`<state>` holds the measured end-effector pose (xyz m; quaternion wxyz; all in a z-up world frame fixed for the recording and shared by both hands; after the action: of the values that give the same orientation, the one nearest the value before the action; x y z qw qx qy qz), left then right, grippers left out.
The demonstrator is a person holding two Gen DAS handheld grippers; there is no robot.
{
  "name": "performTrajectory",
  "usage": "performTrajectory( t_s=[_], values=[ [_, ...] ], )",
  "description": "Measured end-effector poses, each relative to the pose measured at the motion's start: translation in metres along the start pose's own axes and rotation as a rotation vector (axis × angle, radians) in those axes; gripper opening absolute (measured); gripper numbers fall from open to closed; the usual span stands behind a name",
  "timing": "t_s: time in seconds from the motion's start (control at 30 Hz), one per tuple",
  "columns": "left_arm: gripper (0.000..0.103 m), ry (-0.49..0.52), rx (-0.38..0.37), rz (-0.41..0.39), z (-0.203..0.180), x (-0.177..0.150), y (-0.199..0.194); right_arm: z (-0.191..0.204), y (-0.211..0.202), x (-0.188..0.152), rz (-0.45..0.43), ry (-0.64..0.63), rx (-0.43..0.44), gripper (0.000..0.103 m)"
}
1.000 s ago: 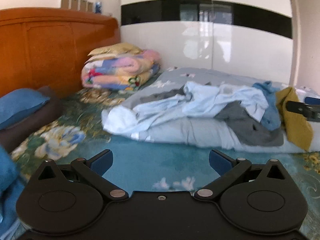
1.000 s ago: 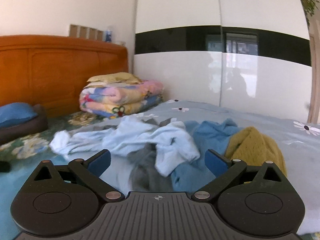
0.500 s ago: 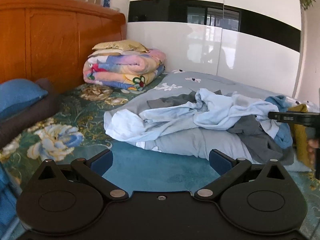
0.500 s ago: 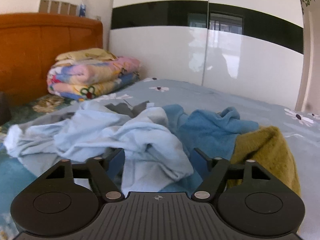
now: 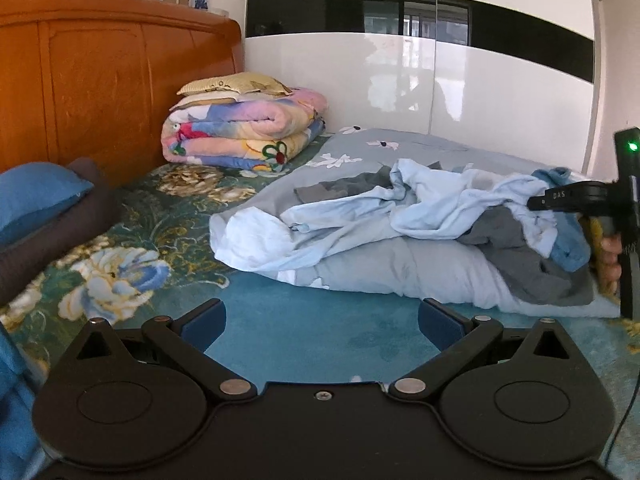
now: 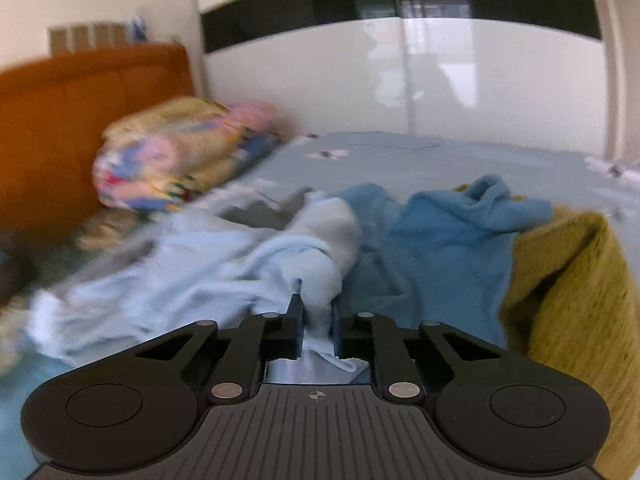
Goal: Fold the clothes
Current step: 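Grasp the light blue shirt from the pile with the right gripper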
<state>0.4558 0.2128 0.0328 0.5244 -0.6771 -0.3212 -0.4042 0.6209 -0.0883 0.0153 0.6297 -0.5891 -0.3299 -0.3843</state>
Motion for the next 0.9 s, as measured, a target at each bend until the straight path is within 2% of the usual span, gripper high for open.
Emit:
performTrajectory(
  t_s=[0.23, 0.37, 0.43, 0.6, 0.73, 0.9],
  values=[
    [0.101, -0.004, -0.018, -0.004, -0.012, 0.002, -0.019, -0.001, -0.055, -0.013, 0.007, 0.066, 0.232, 0.009],
    [0.101, -0.009, -0.045, -0.01, -0.02, -0.001, -0.042, 0.001, -0.091, -0.026, 0.019, 0.068, 0.326, 0.007],
    [0.101, 0.003, -0.038, -0.004, -0.025, -0.005, -0.054, -0.003, -0.115, -0.033, 0.024, 0.081, 0.378, 0.001],
    [0.101, -0.021, -0.031, -0.005, -0.033, -0.016, -0.084, -0.009, -0.171, -0.049, 0.047, 0.035, 0.456, 0.001],
    [0.101, -0.034, -0.019, 0.002, -0.043, -0.022, -0.102, -0.013, -0.181, -0.053, 0.066, -0.03, 0.378, 0.001],
    [0.101, -0.047, -0.01, 0.01, -0.05, -0.021, -0.107, -0.024, -0.162, -0.058, 0.109, 0.009, 0.258, 0.003]
  ],
)
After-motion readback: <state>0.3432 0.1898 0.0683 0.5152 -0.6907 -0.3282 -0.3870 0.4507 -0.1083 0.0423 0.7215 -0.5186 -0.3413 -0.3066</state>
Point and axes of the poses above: each gripper's, at about its wrist camera, not at the fingertips, and y roughly the way its jaws point, z to its left, x to its top, the point moved 3 cm from there along y, roughly the way its jaws point, and after that the axes turned 12 degrees about -x, right-handed, at the moved point
